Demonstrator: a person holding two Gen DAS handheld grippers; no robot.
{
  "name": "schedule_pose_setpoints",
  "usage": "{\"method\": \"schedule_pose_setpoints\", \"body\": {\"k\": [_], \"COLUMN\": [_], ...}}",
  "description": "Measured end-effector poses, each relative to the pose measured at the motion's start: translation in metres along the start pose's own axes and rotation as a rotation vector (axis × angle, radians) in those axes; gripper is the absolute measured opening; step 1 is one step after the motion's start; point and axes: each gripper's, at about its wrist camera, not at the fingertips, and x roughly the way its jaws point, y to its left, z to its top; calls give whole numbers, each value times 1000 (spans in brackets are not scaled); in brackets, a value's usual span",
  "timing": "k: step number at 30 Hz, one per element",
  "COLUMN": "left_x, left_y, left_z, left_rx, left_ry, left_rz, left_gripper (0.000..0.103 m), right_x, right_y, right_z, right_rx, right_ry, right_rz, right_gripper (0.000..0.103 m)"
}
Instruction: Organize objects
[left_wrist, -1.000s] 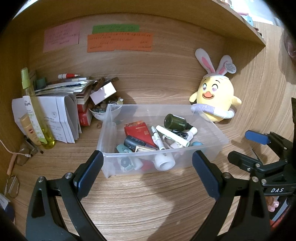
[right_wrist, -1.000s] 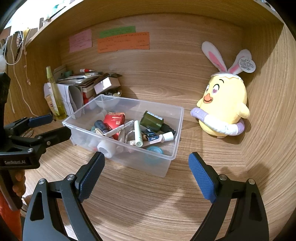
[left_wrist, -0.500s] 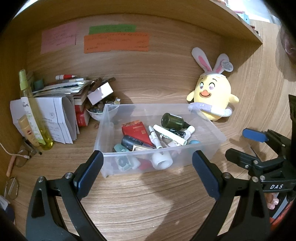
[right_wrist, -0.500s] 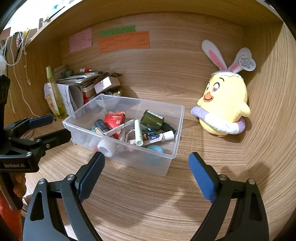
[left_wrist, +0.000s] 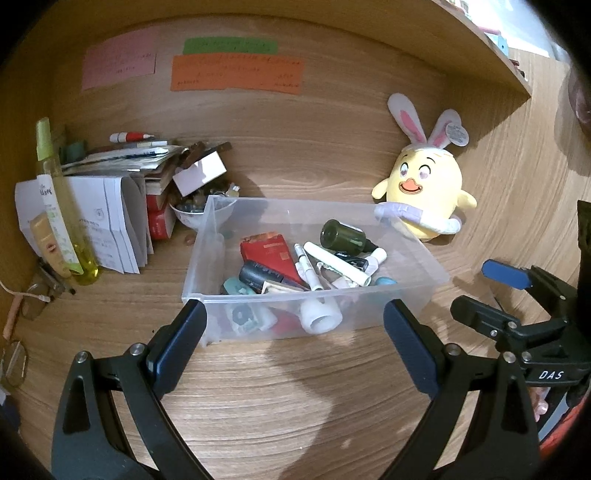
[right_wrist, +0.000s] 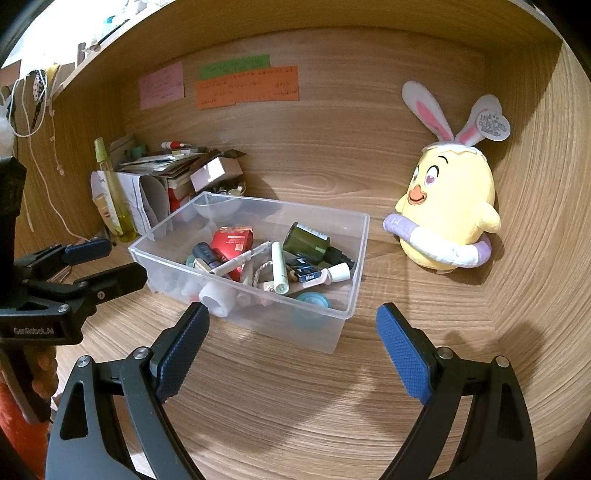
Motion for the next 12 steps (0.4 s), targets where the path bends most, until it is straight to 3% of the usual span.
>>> {"method": "schedule_pose_setpoints", "body": {"k": [12], "left_x": [4], "left_y": [-1], "left_z": [-2], "left_rx": [11], "left_ry": [7], "left_rz": [-5], "left_gripper": [98], "right_x": [9], "right_y": [-5], "right_z": [-2], "right_rx": [18], "right_ry": [21], "right_rz": [7], "right_gripper": [91]}}
